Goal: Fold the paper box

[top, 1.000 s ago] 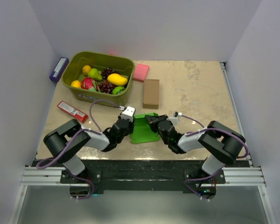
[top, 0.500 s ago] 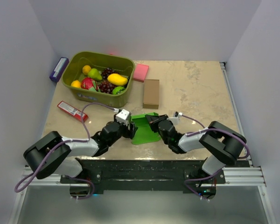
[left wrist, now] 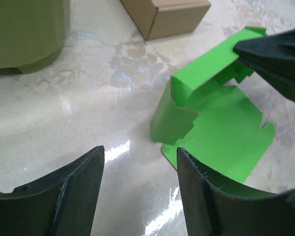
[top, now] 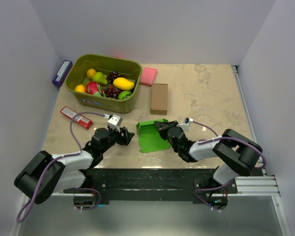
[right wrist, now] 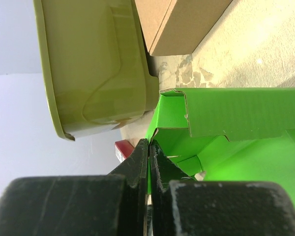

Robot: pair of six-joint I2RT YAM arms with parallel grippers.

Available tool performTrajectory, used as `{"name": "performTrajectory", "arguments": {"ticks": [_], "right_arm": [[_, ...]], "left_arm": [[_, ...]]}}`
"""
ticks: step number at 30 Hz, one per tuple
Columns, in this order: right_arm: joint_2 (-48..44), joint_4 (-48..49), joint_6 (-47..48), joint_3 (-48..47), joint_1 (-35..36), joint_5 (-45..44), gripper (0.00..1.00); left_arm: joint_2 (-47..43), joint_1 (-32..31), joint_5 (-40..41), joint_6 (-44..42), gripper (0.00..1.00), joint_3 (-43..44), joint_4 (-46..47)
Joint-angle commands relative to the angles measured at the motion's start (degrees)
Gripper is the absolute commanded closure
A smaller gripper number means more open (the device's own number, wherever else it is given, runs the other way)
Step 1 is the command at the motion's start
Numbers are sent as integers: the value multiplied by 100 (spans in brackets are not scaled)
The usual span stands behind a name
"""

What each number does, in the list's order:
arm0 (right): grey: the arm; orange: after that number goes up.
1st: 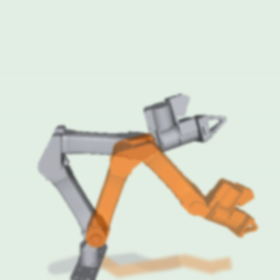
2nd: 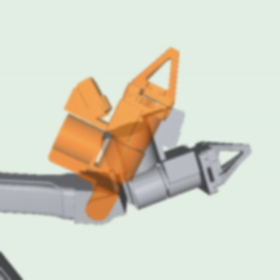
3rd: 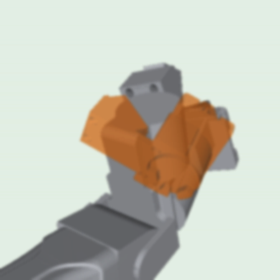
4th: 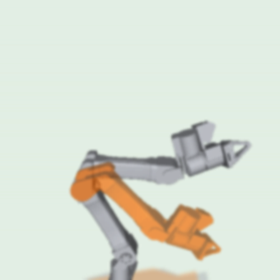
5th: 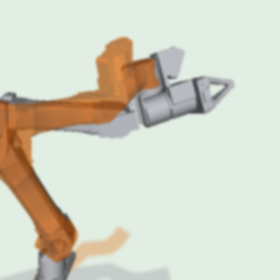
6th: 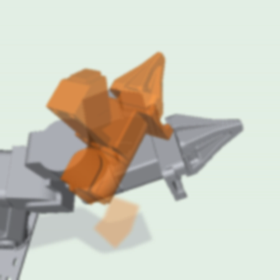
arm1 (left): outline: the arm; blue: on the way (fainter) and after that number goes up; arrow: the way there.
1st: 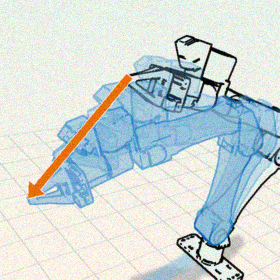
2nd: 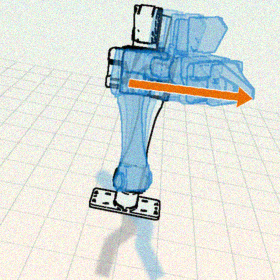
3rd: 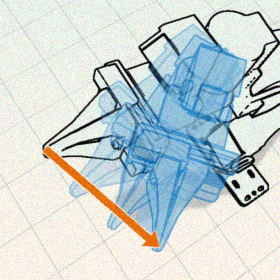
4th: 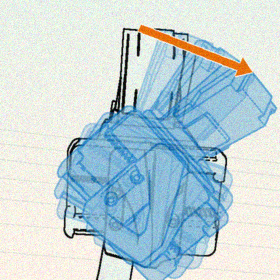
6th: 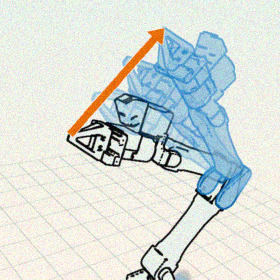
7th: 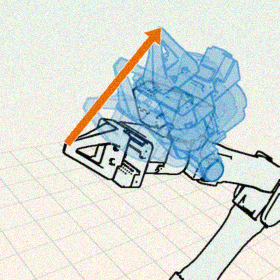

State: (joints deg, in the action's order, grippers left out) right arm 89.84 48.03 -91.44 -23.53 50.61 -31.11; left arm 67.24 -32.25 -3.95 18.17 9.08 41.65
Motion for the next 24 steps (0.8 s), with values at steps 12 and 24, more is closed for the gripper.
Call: {"name": "performTrajectory", "arguments": {"ticks": [12, 24], "right_arm": [[60, 4, 232, 41, 10, -308, 100], [147, 119, 293, 33, 10, -246, 100]], "left_arm": [[1897, 35, -800, -587, 53, 647, 1987], [2337, 34, -853, -736, 61, 963, 2216]]}}
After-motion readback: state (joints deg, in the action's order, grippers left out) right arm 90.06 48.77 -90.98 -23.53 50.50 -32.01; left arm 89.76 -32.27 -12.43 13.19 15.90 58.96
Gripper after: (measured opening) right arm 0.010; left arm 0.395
